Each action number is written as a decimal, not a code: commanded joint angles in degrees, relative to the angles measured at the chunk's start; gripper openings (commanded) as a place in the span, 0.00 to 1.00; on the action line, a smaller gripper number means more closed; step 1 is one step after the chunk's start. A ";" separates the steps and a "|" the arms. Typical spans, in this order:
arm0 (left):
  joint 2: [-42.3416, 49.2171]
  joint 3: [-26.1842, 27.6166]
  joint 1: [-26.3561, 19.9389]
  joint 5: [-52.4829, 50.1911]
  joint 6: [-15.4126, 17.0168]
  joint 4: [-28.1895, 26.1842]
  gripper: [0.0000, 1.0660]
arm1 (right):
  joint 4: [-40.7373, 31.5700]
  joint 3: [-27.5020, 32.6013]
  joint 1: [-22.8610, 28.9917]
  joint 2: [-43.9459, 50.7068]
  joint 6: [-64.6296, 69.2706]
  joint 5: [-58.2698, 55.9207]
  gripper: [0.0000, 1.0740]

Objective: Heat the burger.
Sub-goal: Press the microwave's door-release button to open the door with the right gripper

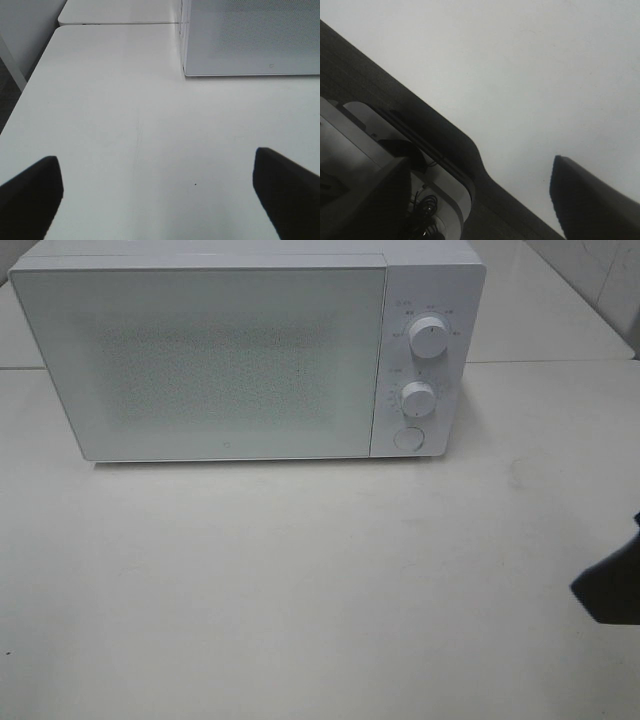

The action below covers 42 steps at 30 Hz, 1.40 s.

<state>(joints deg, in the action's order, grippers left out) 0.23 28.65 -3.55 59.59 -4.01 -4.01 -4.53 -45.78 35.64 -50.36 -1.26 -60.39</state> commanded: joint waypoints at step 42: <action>1.20 -0.11 0.00 -0.06 0.06 0.06 0.92 | 9.00 16.73 -29.79 52.14 3.04 1.09 0.70</action>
<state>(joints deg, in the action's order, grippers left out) 0.23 28.65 -3.55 59.59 -4.01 -4.01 4.30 -28.99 6.30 0.23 1.38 -59.87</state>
